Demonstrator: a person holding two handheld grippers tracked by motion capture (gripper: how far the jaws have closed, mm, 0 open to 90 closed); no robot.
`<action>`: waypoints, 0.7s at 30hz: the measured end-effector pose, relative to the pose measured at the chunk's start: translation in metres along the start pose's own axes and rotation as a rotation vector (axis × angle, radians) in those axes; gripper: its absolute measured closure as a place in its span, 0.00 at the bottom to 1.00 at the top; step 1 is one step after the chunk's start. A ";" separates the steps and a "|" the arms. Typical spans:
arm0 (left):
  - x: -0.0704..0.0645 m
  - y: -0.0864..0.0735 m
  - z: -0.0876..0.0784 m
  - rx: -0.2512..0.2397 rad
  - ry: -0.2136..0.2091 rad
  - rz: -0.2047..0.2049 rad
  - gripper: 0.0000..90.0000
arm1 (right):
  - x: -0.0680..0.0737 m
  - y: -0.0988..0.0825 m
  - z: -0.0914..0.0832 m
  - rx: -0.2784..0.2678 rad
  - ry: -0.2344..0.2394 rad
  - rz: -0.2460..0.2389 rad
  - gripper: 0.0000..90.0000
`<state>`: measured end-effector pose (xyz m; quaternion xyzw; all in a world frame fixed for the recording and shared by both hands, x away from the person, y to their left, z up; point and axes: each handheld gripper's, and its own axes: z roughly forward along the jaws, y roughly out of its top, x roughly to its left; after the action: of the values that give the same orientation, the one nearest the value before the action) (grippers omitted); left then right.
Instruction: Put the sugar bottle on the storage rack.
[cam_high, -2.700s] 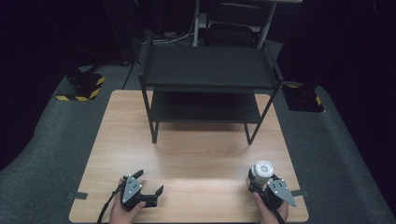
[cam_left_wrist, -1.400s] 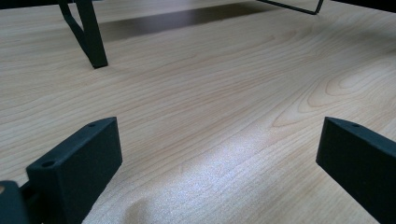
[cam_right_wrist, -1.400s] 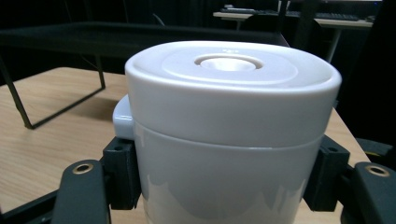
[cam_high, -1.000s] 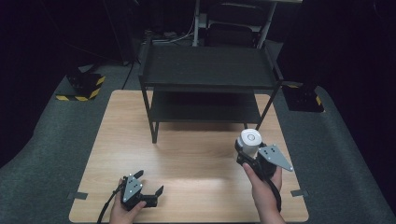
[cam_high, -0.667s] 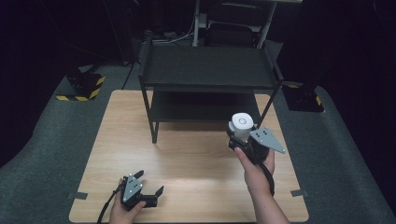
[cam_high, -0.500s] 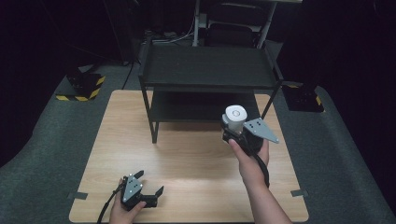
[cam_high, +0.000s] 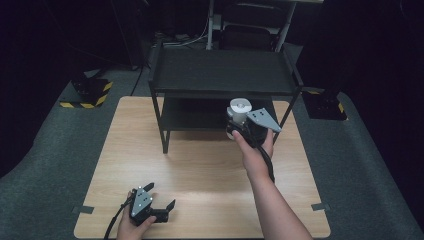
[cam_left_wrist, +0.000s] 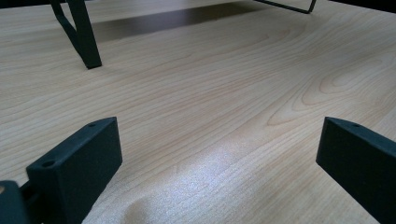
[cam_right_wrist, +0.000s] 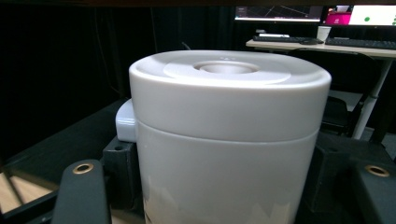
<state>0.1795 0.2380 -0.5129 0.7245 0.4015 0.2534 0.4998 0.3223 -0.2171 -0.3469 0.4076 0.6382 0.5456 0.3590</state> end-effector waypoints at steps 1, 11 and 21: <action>0.000 0.000 0.000 -0.001 -0.001 0.001 0.01 | 0.000 0.000 0.003 0.000 -0.003 -0.001 0.34; 0.001 0.000 0.000 -0.001 -0.006 0.003 0.01 | 0.005 -0.001 0.034 -0.003 -0.038 0.018 0.34; 0.002 -0.001 -0.001 -0.002 -0.010 0.000 0.01 | 0.014 -0.013 0.056 -0.048 -0.073 0.006 0.34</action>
<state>0.1798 0.2401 -0.5133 0.7253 0.3986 0.2501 0.5025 0.3651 -0.1824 -0.3680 0.4205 0.6102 0.5466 0.3900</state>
